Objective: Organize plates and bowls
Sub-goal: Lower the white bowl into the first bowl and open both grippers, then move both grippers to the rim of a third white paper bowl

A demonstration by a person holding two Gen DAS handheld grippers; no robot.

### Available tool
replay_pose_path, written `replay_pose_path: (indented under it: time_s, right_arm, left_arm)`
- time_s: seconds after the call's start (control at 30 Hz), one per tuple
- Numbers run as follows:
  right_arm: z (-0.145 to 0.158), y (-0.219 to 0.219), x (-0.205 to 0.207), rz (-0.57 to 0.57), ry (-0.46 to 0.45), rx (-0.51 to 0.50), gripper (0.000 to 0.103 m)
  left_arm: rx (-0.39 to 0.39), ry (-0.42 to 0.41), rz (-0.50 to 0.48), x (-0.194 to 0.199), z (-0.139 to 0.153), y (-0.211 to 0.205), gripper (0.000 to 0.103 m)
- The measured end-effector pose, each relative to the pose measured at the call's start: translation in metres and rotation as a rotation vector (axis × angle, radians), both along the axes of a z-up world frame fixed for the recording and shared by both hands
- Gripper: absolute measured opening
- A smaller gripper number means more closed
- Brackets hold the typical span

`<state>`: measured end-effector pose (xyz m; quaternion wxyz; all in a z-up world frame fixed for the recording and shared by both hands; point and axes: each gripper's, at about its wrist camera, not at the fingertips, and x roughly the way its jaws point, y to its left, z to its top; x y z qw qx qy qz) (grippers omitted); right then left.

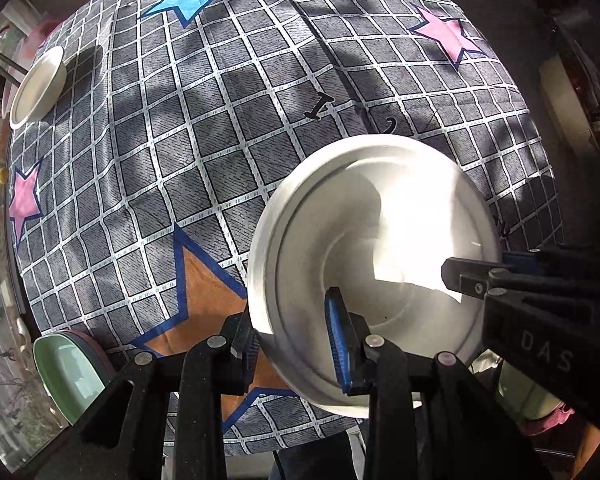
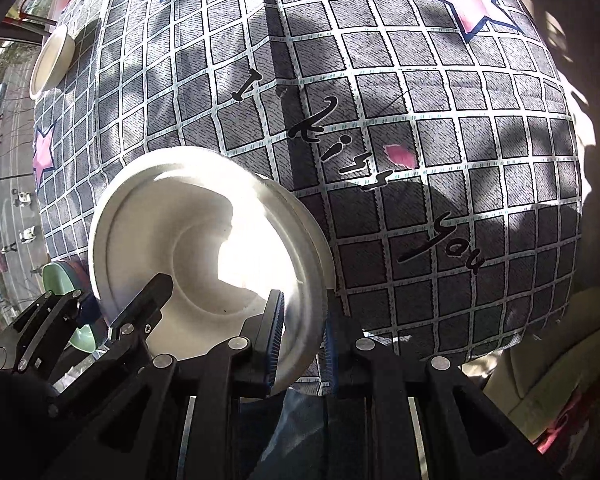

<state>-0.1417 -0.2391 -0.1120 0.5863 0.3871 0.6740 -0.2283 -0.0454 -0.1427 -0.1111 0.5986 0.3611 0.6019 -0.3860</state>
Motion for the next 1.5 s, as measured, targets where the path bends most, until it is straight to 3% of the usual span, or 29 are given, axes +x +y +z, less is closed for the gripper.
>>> replay_pose_path:
  time_s: [0.07,0.13,0.2,0.23,0.47,0.7,0.9,1.07,1.3,1.5]
  right_arm:
    - [-0.003,-0.001,-0.003,-0.005,0.009,0.003,0.020]
    - [-0.003,0.000,-0.006,0.004,0.029,-0.013,0.022]
    - [-0.002,0.000,-0.009,0.021,0.039,-0.028,0.063]
    - [0.001,0.000,-0.012,0.018,0.024,-0.044,0.091]
    - [0.022,-0.010,-0.024,-0.019,0.012,-0.104,0.092]
    - [0.052,-0.002,0.010,-0.015,-0.071,-0.135,0.092]
    - [0.062,0.033,0.062,0.033,-0.155,-0.131,0.092]
    - [0.069,0.050,0.115,0.119,-0.191,-0.159,0.092]
    - [0.079,0.028,0.206,0.197,-0.244,-0.181,0.092]
    - [0.058,-0.003,0.292,0.215,-0.253,-0.139,0.092]
  left_arm:
    - [0.015,-0.011,0.008,0.000,-0.001,0.003,0.062]
    - [0.000,-0.019,0.023,0.004,0.002,0.010,0.075]
    - [-0.014,-0.022,0.036,0.011,0.006,0.021,0.080]
    - [-0.016,-0.023,0.044,0.015,0.007,0.027,0.080]
    - [0.004,-0.014,0.168,0.052,0.007,0.074,0.080]
    - [-0.053,-0.039,0.238,0.079,0.030,0.100,0.080]
    - [-0.111,-0.072,0.280,0.108,0.055,0.117,0.080]
    - [-0.113,-0.118,0.328,0.146,0.059,0.113,0.080]
    - [-0.131,-0.196,0.502,0.229,0.071,0.089,0.080]
    - [-0.117,-0.241,0.659,0.308,0.060,0.068,0.080]
